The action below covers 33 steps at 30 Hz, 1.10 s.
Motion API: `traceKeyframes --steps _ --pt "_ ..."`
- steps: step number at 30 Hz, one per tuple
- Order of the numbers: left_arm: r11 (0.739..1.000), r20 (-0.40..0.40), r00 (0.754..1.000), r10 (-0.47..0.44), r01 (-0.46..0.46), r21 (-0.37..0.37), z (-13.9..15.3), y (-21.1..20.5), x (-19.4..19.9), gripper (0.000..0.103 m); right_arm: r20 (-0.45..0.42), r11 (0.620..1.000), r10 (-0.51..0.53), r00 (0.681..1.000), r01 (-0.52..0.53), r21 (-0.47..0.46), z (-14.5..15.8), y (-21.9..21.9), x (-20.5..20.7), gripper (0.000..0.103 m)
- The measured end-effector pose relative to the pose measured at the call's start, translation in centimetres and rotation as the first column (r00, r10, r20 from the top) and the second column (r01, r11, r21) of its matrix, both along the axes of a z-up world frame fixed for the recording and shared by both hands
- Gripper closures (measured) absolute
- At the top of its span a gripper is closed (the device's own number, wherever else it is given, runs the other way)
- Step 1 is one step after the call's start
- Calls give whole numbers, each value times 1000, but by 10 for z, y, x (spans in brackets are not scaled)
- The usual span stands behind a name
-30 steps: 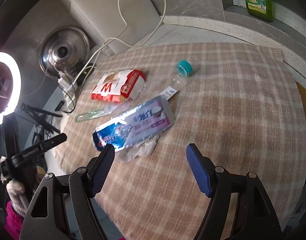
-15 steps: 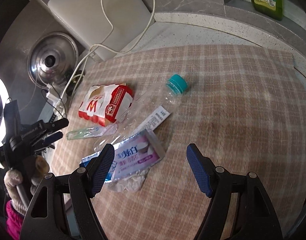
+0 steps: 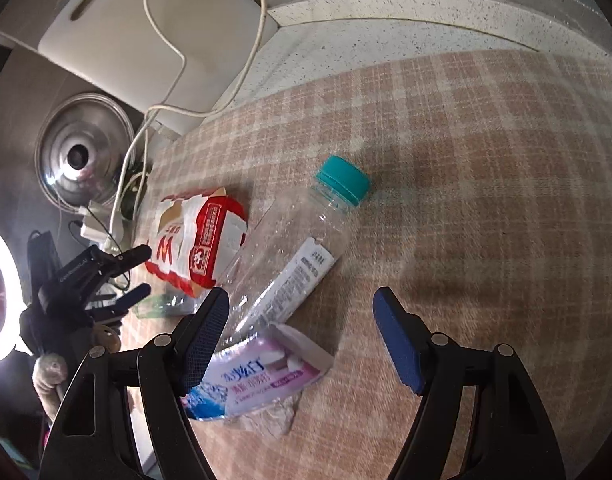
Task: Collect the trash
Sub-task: 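Grasp the red M snack bag with the left tool while the right tool grasps the clear bottle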
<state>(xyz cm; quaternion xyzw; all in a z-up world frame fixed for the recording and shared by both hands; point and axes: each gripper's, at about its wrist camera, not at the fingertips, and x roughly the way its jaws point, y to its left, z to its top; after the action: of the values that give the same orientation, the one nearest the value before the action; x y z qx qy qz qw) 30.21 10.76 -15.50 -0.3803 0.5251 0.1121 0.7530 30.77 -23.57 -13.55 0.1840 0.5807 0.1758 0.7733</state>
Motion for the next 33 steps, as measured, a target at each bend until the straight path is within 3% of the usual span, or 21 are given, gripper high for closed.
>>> traceKeyframes --steps 9,16,22,25,26,33 --pt "997 -4 999 51 -51 -63 -12 -3 23 25 -85 997 -42 996 48 68 -20 9 22 29" --pt "997 -1 997 73 -73 -27 -13 -7 39 25 -125 983 -114 986 131 131 -29 8 36 28" --pt "998 1 998 59 -59 22 -13 -16 56 48 -152 974 -145 978 168 151 -32 11 43 27" --pt "998 9 999 50 -50 22 -15 -18 62 57 -149 976 -151 977 171 137 -31 13 44 33" --pt "999 13 999 47 -48 22 -15 -18 63 61 -144 977 -154 978 172 126 -30 14 44 42" --pt "999 78 997 30 -33 30 2 -16 62 79 -138 966 -175 975 197 167 -32 8 45 44"
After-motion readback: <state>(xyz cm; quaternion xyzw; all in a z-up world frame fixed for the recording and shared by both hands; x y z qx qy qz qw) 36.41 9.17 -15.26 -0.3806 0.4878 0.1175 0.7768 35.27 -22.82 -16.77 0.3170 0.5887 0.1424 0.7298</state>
